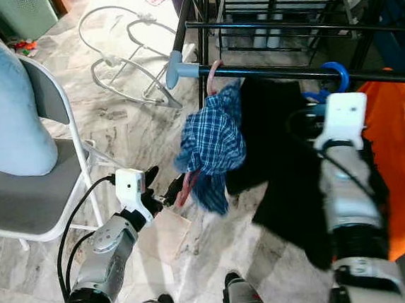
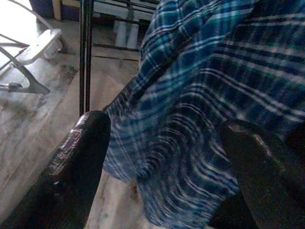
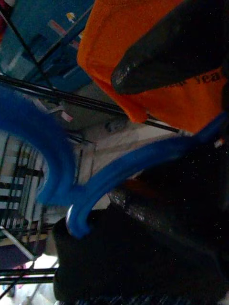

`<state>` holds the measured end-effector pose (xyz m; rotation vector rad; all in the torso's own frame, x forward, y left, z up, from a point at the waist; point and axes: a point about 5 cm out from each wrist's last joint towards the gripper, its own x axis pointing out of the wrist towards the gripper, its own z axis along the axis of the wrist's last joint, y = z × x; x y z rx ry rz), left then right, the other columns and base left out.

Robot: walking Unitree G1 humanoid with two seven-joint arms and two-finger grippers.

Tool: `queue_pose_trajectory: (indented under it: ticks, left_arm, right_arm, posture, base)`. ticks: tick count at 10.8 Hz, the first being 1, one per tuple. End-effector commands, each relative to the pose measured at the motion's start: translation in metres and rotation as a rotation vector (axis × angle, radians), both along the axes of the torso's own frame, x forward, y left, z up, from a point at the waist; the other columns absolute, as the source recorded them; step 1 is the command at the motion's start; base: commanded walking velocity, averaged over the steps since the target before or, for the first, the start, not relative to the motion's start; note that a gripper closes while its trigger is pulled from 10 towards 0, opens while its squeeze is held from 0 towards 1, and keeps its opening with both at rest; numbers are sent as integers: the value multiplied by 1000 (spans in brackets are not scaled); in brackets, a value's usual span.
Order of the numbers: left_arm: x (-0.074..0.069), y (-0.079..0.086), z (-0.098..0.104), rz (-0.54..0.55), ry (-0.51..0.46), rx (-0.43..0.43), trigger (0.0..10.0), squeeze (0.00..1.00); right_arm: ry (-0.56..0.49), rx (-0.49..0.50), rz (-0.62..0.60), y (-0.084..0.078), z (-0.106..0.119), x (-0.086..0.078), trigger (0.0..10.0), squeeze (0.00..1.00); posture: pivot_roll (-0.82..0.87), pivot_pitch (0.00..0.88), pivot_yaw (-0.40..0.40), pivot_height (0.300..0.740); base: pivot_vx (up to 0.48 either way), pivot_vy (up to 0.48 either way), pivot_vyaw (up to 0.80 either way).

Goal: Hang hanger

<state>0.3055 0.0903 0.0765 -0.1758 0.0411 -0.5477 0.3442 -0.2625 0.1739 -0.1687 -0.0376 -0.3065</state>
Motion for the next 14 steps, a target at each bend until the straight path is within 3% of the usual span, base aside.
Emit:
queue_pose_trajectory:
  ticks: [1, 5, 6, 7, 9, 12, 14]
  left_arm:
    - [-4, 3, -5, 2, 15, 18, 10000, 0]
    - [-3, 4, -7, -2, 24, 33, 10000, 0]
    - [-3, 3, -7, -5, 24, 35, 10000, 0]
    - [-3, 3, -7, -6, 25, 37, 10000, 0]
    - [-3, 3, -8, -3, 31, 41, 10000, 0]
    - [-4, 6, -10, 6, 37, 54, 10000, 0]
    - [-2, 7, -10, 11, 36, 60, 10000, 0]
  right_arm:
    - [42, 9, 16, -6, -4, -3, 0, 0]
    - [161, 40, 196, -27, -5, -18, 0, 0]
    - [186, 52, 246, -27, -2, -20, 0, 0]
    - [201, 25, 294, -25, 1, -21, 941, 0]
    - [206, 33, 324, -20, 7, -21, 314, 0]
    - [181, 47, 277, -21, 17, -20, 0, 0]
    - [47, 81, 183, -20, 28, -21, 0, 0]
  posture:
    - [-158, 233, 59, 740]
    - [-168, 235, 69, 740]
    - [-171, 235, 71, 740]
    - [-171, 235, 70, 740]
    - [-168, 234, 67, 740]
    - [-161, 235, 67, 740]
    - [-158, 229, 69, 740]
  base:
    - [0, 0, 0]
    - [0, 0, 0]
    - [0, 0, 0]
    - [0, 0, 0]
    - [0, 0, 0]
    - [0, 0, 0]
    - [0, 0, 0]
